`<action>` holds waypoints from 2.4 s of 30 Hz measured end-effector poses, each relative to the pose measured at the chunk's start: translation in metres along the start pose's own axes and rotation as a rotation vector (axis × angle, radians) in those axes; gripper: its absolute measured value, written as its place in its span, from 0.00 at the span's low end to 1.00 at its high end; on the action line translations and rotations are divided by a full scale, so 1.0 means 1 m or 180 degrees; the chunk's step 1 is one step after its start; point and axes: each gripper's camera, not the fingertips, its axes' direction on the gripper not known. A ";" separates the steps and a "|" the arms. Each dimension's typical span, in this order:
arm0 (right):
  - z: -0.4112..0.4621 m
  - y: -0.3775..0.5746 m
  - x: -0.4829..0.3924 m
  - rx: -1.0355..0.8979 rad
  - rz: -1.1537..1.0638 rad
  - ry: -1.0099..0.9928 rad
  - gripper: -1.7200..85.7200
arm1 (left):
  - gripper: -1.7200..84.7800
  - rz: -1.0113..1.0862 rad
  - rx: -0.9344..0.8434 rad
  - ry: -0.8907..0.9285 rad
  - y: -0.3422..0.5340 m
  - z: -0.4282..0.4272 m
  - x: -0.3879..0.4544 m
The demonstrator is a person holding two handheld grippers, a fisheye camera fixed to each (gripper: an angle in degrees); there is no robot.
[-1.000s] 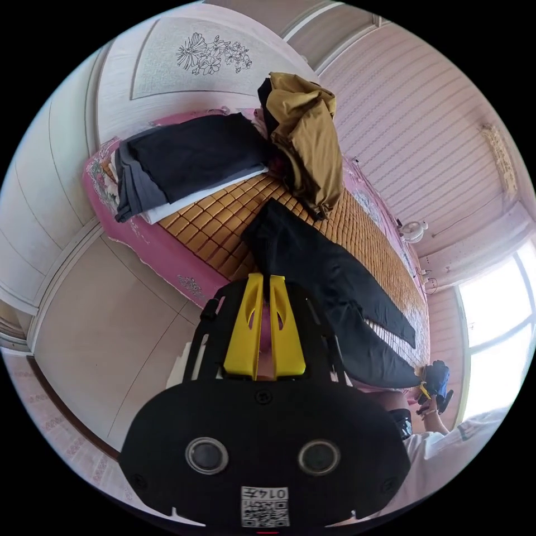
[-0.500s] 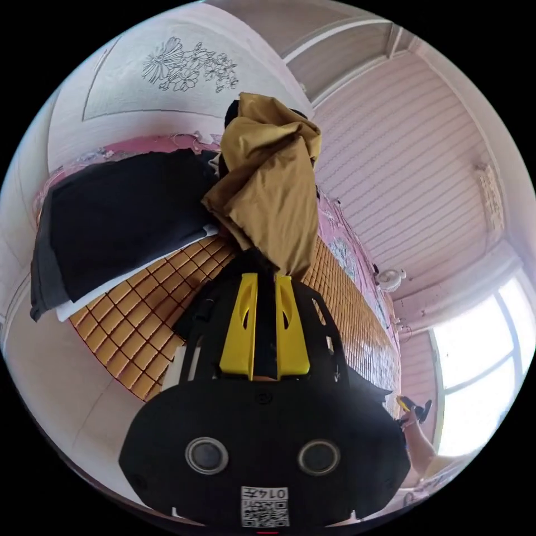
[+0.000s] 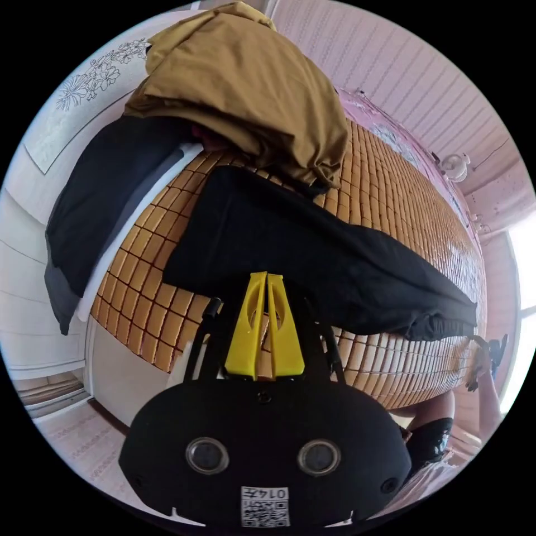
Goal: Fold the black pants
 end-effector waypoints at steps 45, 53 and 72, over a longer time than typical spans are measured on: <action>-0.175 0.059 -0.003 0.1134 -0.0426 -0.0729 0.02 | 0.01 0.3671 0.0399 0.0466 0.142 0.052 0.451; -0.173 0.060 0.018 0.1176 -0.0339 -0.0965 0.02 | 0.01 0.3688 0.0807 0.0646 0.155 0.028 0.450; -0.020 0.142 0.099 0.0137 0.0657 -0.0536 0.11 | 0.01 0.3566 -0.0304 0.0513 0.200 0.156 0.467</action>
